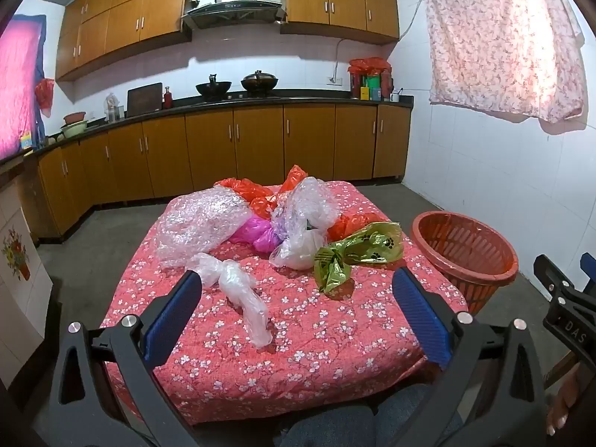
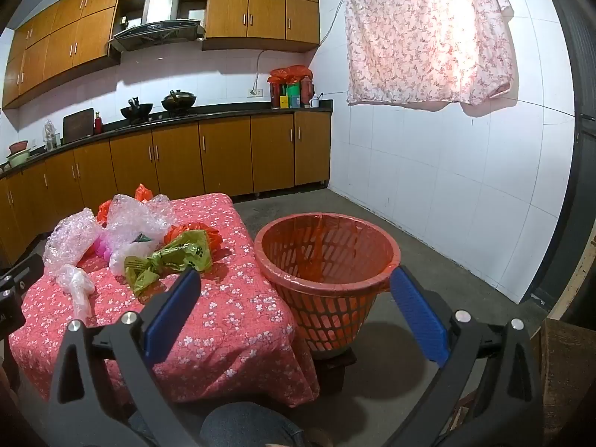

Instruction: Collect trash

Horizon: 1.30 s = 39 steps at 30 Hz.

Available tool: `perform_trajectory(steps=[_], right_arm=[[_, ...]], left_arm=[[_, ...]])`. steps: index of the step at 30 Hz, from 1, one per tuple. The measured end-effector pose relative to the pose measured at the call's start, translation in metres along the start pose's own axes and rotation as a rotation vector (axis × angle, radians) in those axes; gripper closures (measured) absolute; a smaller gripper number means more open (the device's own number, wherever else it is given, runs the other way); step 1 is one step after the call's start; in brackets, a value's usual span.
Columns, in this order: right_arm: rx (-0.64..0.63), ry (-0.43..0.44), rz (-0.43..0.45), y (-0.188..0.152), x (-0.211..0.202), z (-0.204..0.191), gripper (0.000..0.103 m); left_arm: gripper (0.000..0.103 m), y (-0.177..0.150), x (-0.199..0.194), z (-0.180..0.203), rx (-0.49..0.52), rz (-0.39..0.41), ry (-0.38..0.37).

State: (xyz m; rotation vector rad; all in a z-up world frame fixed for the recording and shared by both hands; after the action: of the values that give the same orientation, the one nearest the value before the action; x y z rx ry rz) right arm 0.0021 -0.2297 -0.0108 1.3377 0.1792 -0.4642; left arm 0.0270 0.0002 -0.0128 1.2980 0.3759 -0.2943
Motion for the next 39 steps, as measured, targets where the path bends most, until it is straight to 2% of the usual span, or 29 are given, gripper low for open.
perform_trajectory(steps=[39], right_arm=[[0.002,0.001,-0.002,-0.0032,0.0013,0.0006,0.004]], left_arm=[[0.002,-0.0003,0.0004,-0.0001,-0.001,-0.011,0.002]])
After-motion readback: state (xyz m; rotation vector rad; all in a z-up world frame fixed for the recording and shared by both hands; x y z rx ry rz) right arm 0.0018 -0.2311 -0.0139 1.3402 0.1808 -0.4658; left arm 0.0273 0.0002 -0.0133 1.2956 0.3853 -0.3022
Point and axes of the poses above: each gripper's, at about its wrist camera, not at the fingertips, and x roughly the way its jaws point, z to its right, y to its top, the point moved 3 cm from there along x, roughly the way its jaws point, and after that the axes turned 15 degrees about -x, right-handed, at the moved point
